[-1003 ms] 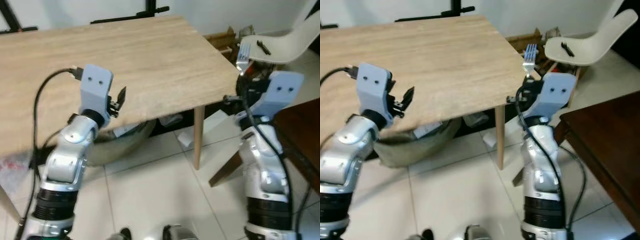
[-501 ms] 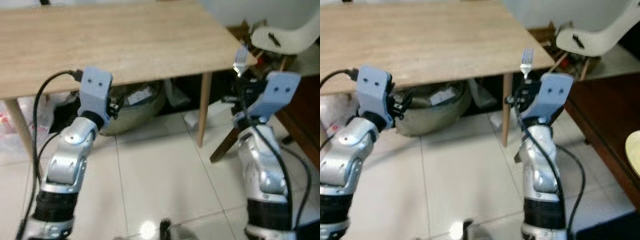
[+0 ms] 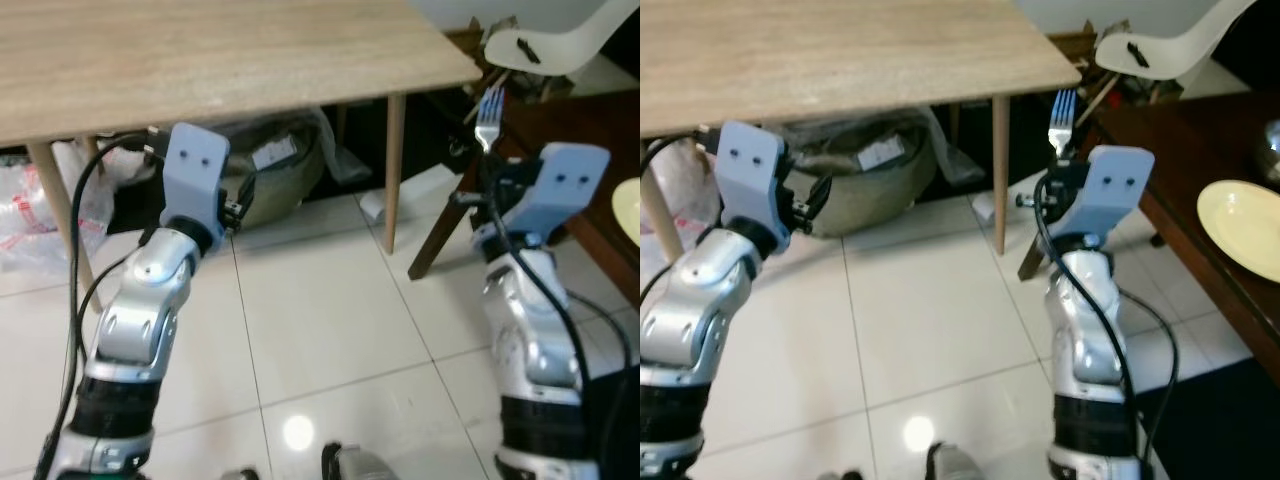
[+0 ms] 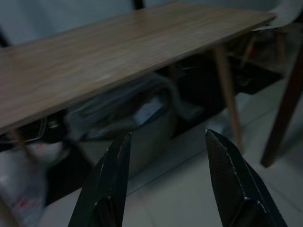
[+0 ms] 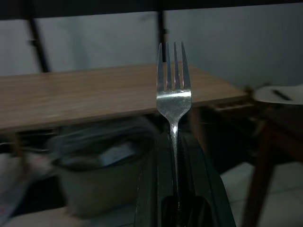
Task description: Setting the table
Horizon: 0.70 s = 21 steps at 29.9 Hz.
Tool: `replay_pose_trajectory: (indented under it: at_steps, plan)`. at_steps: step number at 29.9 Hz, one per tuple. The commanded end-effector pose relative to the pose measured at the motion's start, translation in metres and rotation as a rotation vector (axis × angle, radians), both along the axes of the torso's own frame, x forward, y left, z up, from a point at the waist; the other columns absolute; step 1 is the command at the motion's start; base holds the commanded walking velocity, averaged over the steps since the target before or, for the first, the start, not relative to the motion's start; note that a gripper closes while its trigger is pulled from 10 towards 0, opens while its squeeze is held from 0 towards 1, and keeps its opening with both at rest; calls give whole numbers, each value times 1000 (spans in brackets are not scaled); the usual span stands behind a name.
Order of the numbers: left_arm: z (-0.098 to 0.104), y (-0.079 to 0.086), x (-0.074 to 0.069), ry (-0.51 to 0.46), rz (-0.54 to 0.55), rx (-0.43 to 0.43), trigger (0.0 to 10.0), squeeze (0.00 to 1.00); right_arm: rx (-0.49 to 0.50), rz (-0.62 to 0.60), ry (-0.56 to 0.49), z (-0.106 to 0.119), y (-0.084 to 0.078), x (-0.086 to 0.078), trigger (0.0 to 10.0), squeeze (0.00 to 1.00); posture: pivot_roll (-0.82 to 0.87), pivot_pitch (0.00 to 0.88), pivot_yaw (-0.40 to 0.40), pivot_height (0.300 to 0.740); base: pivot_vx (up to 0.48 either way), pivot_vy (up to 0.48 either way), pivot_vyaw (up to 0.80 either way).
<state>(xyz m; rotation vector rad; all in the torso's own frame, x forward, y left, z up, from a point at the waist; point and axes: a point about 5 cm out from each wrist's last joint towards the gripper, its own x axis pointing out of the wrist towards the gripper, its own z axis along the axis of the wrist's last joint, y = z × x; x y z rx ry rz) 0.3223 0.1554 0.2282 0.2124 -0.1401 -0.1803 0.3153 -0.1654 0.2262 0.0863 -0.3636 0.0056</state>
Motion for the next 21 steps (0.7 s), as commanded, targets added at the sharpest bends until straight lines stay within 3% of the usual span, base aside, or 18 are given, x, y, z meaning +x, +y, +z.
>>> replay_pose_trajectory:
  at_steps: [1,3,12,17,21]
  plan:
    - [-4,2,0,20,5,2,10000,4,1,-18,0,0,-5,-3,10000,0,-117,79,48,740,-401,0,0]
    - [-4,1,1,20,4,0,10000,8,2,-19,-1,0,-5,-3,10000,0,-118,81,45,740,-386,0,0]
    - [-7,0,3,67,6,-59,10000,0,-2,-26,6,-1,-8,-3,10000,0,-120,78,39,740,0,0,0]
    - [-8,5,6,64,38,-36,10000,129,-3,-24,4,0,-8,-2,10000,0,-119,76,38,740,0,0,0]
    - [-8,4,6,64,40,-36,10000,129,-3,-23,4,0,-8,-3,10000,0,-122,73,38,740,0,0,0]
